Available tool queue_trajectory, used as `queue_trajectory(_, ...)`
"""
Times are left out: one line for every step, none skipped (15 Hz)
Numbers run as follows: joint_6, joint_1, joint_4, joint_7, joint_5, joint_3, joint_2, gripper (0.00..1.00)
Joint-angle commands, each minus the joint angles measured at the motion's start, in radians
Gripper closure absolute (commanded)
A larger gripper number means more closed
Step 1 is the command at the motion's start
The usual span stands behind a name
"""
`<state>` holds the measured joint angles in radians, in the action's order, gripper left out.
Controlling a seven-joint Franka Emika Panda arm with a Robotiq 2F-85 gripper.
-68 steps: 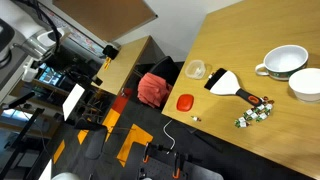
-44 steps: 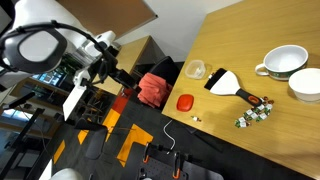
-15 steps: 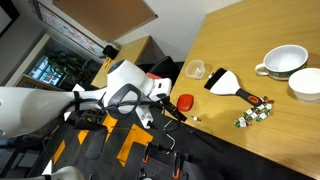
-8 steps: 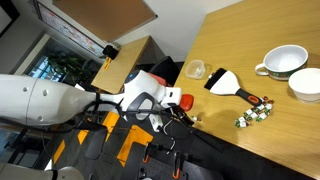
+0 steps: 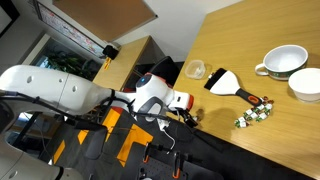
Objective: Put a sweet from the table in the lunchbox
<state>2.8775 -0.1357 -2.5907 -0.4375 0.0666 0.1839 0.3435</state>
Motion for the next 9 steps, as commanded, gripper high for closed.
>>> queue_trajectory(0.036, 0.023, 0.041, 0.007, 0.075, 0.007, 0.069, 0.00)
queue_trajectory(0.040, 0.025, 0.048, 0.008, 0.089, 0.007, 0.082, 0.00)
queue_trajectory(0.041, 0.029, 0.055, 0.008, 0.098, 0.009, 0.096, 0.00)
queue_trajectory(0.043, 0.032, 0.063, 0.008, 0.107, 0.009, 0.109, 0.00)
queue_trajectory(0.044, 0.038, 0.071, 0.005, 0.113, 0.012, 0.123, 0.00)
queue_trajectory(0.044, 0.041, 0.077, 0.005, 0.117, 0.013, 0.134, 0.00)
queue_trajectory(0.043, 0.046, 0.084, 0.003, 0.119, 0.014, 0.146, 0.00)
queue_trajectory(0.043, 0.047, 0.090, 0.003, 0.123, 0.012, 0.155, 0.00)
queue_trajectory(0.043, 0.050, 0.095, 0.002, 0.126, 0.012, 0.165, 0.00)
